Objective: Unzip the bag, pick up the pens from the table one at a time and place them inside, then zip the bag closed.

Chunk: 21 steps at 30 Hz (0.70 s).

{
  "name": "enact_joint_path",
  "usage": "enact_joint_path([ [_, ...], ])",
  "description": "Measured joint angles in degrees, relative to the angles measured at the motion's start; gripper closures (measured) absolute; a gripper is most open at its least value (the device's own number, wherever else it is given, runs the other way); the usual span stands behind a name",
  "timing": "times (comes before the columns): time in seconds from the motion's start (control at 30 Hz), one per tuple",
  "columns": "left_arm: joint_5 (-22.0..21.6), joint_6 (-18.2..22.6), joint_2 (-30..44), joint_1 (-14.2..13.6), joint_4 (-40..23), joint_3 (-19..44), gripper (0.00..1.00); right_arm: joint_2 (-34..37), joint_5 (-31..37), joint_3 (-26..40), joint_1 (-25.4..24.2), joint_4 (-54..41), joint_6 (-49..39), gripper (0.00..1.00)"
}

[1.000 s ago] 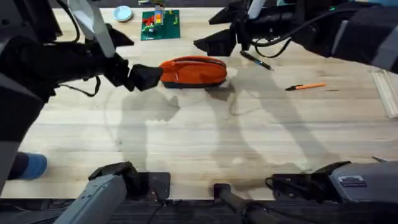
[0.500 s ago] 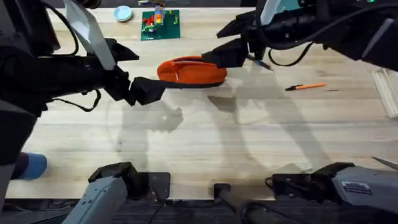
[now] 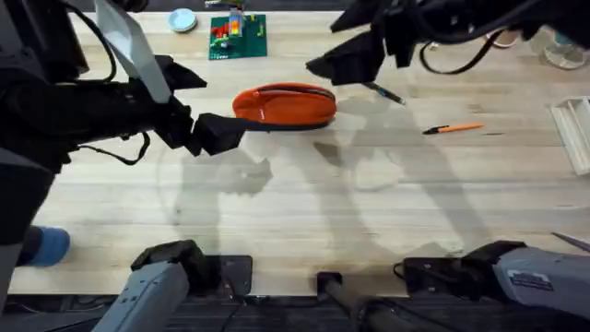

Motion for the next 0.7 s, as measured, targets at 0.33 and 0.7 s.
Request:
enact_joint_path([
  [0.33,0.00,0.00,0.02,0.00,-0.02,0.00,0.008,-0.07,6.55,4.60,0.00,-3.57,-7.51,0.007],
  [0.7,-0.01,0.00,0.00,0.00,-0.04,0.00,0.008,5.22,12.94,8.25,0.34,-6.95,-12.01,0.008],
])
